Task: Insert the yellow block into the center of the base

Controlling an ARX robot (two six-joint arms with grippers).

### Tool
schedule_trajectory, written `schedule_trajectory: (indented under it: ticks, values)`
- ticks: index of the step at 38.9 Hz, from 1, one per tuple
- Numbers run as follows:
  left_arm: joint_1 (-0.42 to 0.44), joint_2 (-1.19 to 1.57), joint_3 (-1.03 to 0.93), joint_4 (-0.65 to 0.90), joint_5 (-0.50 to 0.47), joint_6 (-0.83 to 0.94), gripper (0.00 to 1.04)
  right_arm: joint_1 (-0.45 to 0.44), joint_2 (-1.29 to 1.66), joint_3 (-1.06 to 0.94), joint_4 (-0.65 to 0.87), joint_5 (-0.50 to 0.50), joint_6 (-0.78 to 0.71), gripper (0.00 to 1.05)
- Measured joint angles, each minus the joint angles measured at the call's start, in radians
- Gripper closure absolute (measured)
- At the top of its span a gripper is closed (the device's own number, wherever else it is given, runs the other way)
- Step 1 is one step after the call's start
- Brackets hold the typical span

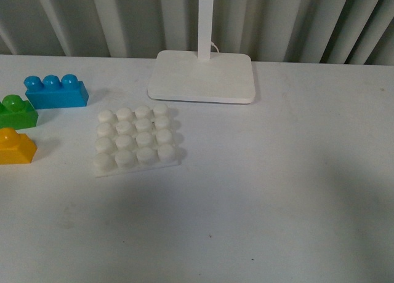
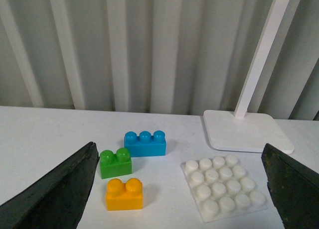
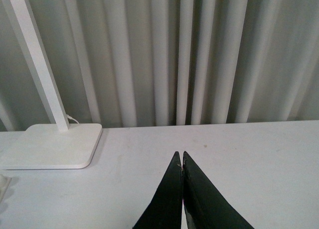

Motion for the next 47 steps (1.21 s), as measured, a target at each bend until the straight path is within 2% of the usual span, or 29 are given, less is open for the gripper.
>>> schedule_trajectory:
  ticks: [27,32,41,46,47]
  values:
    - [0.0,0.0,0.0,0.0,0.0,0.0,0.06,0.0,-0.268,0.0,-0.262,0.0,0.0,1.04]
    - [0.0,0.0,0.0,0.0,-0.001,0.0,0.06,0.0,-0.398,0.0,-0.427,0.0,0.0,1.04]
    - [0.0,0.0,0.0,0.0,0.0,0.0,0.06,0.0,-0.437,0.0,-0.438,0.0,0.0,1.04]
    - [0.0,0.0,0.0,0.0,0.0,0.0,0.06,0.0,-0.437,0.0,-0.438,0.0,-0.002,0.79]
    - [-0.005,0.027,0.023,-0.065,0.011,-0.032,0.06,0.0,-0.437,0.0,-0.438,0.0,-0.002,0.74]
